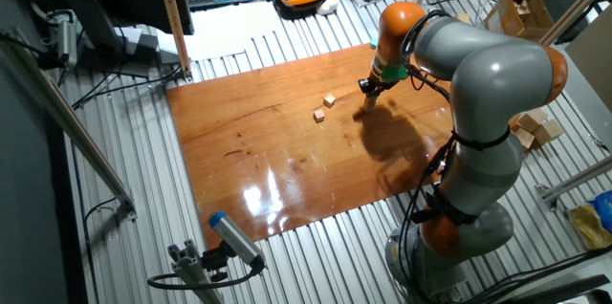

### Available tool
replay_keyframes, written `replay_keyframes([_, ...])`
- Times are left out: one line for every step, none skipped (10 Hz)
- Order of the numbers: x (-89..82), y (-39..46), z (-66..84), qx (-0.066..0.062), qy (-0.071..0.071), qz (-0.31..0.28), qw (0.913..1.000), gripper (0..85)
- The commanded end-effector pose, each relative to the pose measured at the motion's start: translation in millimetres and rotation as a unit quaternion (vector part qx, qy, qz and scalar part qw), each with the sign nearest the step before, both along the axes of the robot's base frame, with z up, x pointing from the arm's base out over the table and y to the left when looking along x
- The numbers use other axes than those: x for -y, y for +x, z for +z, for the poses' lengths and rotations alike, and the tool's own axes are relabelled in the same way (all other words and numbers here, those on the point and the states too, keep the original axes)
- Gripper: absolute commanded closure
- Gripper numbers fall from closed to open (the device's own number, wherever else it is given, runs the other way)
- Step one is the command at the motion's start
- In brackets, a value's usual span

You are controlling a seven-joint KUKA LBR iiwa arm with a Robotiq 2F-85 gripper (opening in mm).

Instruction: Stack the blocks in a vertical line of five

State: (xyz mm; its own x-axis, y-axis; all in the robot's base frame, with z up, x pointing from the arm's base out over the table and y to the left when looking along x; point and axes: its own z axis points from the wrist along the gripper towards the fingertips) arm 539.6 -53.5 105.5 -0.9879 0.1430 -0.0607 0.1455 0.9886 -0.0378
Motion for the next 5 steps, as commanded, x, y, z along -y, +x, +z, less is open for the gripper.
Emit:
replay_keyframes([0.0,-0.2,-0.2,0.0,0.0,0.0,1.0,85.0])
replay_keyframes([0.0,-0.7,-0.9,0.0,0.0,0.0,1.0,85.0])
replay_keyframes([-0.7,-1.3,-2.0,0.001,0.0,0.0,1.0,85.0])
replay_keyframes([-1.3,-1.7,-2.7,0.001,-0.001,-0.001,1.0,85.0])
replay_keyframes([-1.3,-1.9,-2.8,0.001,-0.001,-0.001,1.0,85.0])
